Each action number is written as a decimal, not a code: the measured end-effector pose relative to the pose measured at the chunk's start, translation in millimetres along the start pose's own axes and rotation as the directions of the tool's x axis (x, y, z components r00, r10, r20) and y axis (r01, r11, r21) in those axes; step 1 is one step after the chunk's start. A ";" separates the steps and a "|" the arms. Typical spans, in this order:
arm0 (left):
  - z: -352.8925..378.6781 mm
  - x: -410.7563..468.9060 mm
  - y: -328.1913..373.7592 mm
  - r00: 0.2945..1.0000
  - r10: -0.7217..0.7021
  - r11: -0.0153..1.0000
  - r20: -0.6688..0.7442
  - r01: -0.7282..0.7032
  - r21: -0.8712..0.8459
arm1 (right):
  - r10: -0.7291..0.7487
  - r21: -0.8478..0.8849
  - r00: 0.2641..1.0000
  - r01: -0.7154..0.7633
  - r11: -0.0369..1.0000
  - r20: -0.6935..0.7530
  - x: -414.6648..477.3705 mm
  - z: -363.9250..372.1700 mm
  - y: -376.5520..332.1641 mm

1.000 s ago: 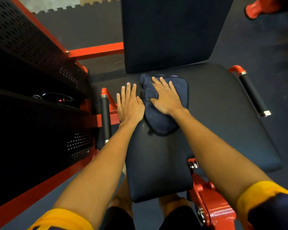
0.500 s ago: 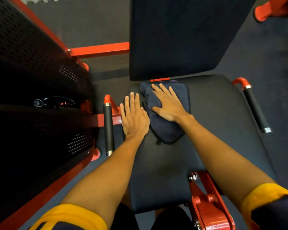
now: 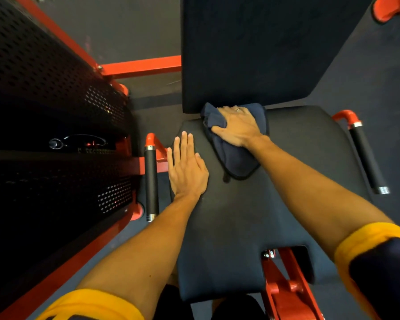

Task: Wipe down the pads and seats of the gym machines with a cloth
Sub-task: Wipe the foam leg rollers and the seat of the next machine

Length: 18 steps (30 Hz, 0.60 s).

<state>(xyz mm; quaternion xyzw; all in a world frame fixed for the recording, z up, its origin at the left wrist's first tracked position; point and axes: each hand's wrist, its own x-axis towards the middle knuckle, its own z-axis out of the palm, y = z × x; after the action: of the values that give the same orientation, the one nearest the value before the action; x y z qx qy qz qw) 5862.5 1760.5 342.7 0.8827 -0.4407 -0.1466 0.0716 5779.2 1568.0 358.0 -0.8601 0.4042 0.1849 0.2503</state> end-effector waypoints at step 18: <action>4.0 0.6 -5.2 1.000 0.004 0.999 0.023 -0.005 0.051 | 0.087 0.289 0.977 -0.027 0.957 -0.195 -83.1 51.6 -45.9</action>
<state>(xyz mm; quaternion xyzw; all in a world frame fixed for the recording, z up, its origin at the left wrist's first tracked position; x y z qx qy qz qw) 5865.4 1763.2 337.5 0.8815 -0.4472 -0.1450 0.0443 5759.2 1673.2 372.5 -0.8176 0.4750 0.0420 0.3227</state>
